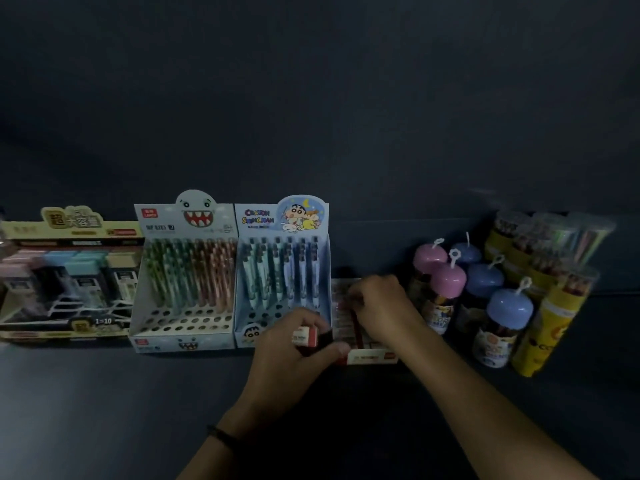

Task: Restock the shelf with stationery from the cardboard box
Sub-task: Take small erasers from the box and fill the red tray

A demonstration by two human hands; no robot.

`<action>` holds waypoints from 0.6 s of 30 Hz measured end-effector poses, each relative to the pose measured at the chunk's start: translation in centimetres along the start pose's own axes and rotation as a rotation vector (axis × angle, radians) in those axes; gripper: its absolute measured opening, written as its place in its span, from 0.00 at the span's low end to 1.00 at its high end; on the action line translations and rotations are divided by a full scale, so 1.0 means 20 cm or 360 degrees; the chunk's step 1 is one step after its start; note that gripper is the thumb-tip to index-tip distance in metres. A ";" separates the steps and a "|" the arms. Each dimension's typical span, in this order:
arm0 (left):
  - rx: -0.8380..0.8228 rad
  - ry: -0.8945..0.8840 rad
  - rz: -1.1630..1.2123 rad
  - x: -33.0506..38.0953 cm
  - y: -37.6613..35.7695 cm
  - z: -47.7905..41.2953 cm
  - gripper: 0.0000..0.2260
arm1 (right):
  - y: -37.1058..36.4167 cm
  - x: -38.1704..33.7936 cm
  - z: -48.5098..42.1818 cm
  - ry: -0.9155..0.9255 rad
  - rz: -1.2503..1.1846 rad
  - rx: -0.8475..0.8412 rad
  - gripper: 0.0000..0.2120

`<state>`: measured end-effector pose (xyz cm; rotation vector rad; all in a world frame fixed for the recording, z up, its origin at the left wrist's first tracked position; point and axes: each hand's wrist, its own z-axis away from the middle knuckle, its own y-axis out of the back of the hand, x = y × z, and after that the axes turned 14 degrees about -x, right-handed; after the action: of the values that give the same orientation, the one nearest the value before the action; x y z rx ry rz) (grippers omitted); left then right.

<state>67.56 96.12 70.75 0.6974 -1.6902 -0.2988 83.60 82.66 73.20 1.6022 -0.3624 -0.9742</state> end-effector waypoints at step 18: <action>-0.0180 -0.0181 0.0357 0.05 0.01 0.04 0.08 | 0.03 -0.12 0.37 0.0321 -0.1375 0.0229 0.10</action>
<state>66.54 95.54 71.46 0.4091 -1.8261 -0.2774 76.74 79.27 74.80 2.0092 0.4582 -1.4199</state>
